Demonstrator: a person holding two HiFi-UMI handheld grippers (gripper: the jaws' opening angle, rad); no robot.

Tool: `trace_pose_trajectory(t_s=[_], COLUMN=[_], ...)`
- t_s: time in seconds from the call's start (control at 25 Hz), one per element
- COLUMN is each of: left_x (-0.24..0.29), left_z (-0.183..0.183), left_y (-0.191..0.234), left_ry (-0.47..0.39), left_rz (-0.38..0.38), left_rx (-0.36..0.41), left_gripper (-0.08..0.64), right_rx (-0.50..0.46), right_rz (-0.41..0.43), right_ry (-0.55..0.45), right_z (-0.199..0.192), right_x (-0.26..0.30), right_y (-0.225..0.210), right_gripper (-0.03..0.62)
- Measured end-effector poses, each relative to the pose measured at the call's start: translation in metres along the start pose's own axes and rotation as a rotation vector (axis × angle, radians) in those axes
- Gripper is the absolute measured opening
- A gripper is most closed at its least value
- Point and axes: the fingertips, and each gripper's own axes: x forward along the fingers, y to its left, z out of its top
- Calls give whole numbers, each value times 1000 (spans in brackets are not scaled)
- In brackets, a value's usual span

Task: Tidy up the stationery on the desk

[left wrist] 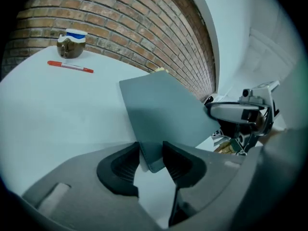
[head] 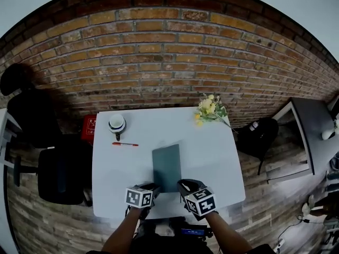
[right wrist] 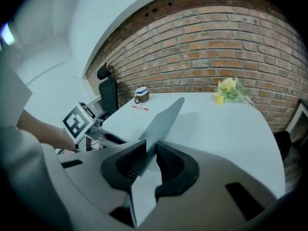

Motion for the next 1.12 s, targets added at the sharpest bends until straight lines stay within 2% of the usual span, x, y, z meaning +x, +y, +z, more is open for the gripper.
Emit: trace_pose_trajectory(t_s=[0.24, 0.36, 0.56, 0.64, 0.84, 0.92, 1.04, 1.12], left_x=[-15, -32, -76, -88, -96, -91, -80, -70], left_z=[2, 13, 66, 89, 133, 142, 142, 135], left_y=[1, 5, 4, 0, -8, -11, -12, -8], left_ry=[-13, -62, -220, -245, -222, -202, -135, -66], left_rz=[-19, -29, -78, -94, -46, -28, -4, 31], left_rx=[39, 36, 11, 26, 114, 132, 122, 130], left_gripper=[153, 153, 149, 147, 150, 177, 232, 235], right_rx=[-66, -85, -118, -126, -158, -159, -158, -163], right_rz=[-3, -10, -16, -19, -51, -54, -49, -42], right_ry=[-30, -49, -72, -76, -76, -81, -88, -90], right_z=[26, 37, 50, 53, 59, 60, 62, 63], right_x=[-6, -3, 5, 9, 19, 23, 27, 29], right_y=[37, 54, 81, 92, 112, 119, 127, 132], right_gripper=[77, 80, 81, 81, 80, 78, 78, 78])
